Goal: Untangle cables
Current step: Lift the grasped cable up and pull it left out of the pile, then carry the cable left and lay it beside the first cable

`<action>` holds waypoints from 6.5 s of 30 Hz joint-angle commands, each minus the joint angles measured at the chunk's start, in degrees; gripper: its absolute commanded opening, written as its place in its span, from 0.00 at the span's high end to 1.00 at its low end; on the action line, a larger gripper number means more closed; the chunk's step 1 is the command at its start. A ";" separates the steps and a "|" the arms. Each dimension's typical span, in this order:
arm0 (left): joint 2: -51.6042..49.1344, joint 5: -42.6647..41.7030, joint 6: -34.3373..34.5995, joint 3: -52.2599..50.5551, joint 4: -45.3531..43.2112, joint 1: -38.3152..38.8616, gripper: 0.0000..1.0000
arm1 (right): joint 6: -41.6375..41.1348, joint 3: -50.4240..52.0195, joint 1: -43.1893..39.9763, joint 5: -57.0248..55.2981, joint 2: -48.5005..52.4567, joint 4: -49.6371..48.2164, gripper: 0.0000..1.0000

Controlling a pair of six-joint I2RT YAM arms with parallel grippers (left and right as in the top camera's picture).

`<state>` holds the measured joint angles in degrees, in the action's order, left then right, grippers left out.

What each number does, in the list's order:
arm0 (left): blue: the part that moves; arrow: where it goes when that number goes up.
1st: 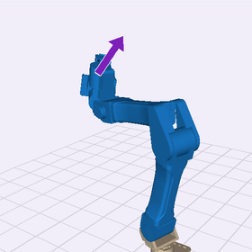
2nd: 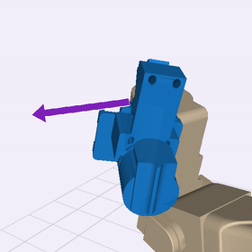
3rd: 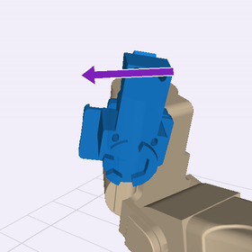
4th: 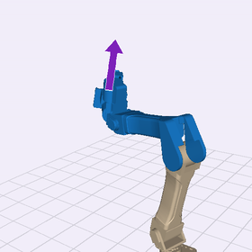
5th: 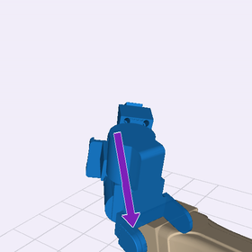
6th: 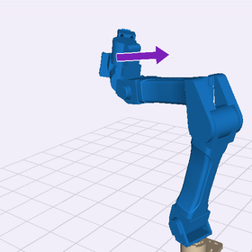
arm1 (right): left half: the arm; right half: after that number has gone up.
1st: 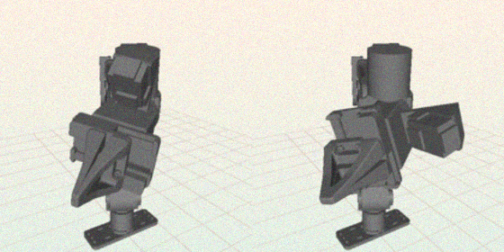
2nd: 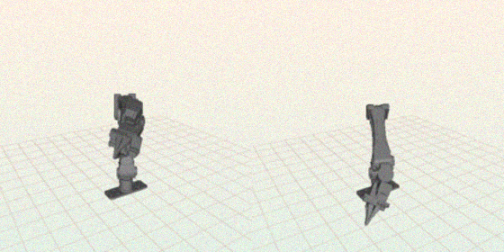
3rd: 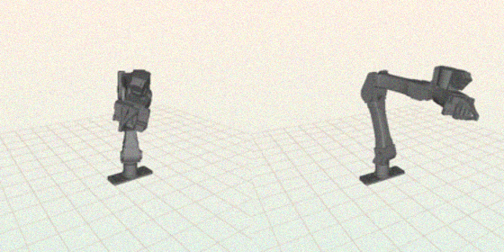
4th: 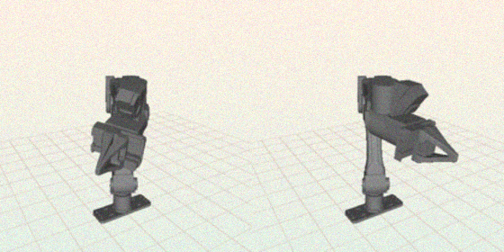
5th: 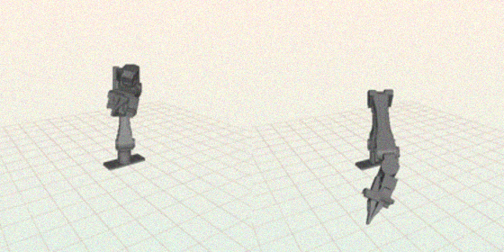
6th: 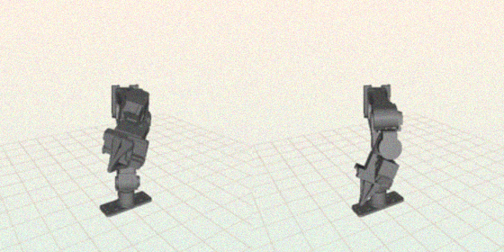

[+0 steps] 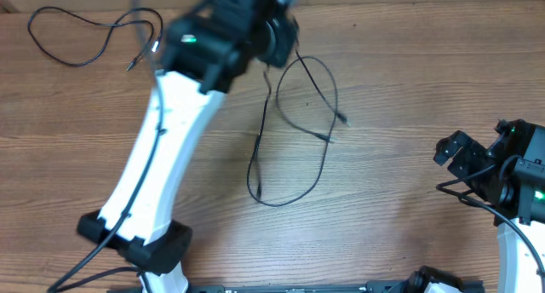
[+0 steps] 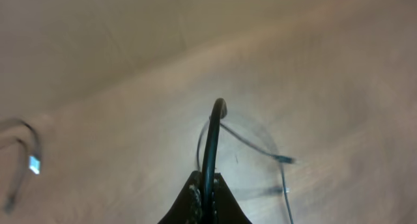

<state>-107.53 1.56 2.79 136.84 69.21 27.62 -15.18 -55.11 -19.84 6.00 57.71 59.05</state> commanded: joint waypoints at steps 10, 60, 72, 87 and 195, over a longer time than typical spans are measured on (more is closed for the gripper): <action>1.27 -0.07 -1.16 12.15 -1.25 -1.07 0.96 | 0.31 -1.22 -0.17 0.37 -0.04 -0.61 0.00; 1.14 28.87 -22.25 12.15 8.13 -0.31 0.96 | 0.31 -1.22 -0.17 0.79 -0.04 -0.66 0.00; 1.09 31.45 -10.73 12.15 9.20 -0.33 0.96 | 0.50 -1.22 -0.17 1.27 -0.04 -0.63 0.00; 1.09 31.36 49.99 12.15 20.35 -5.86 0.96 | 0.50 -1.22 -0.17 1.25 -0.04 -0.85 0.00; -13.11 -4.24 43.78 -22.36 -15.23 -73.42 0.00 | 2.01 -1.20 -0.17 1.18 -0.04 0.66 0.00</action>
<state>-120.79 3.55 57.89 114.63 54.70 -46.02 -13.65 -55.11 -19.84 7.09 57.71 59.77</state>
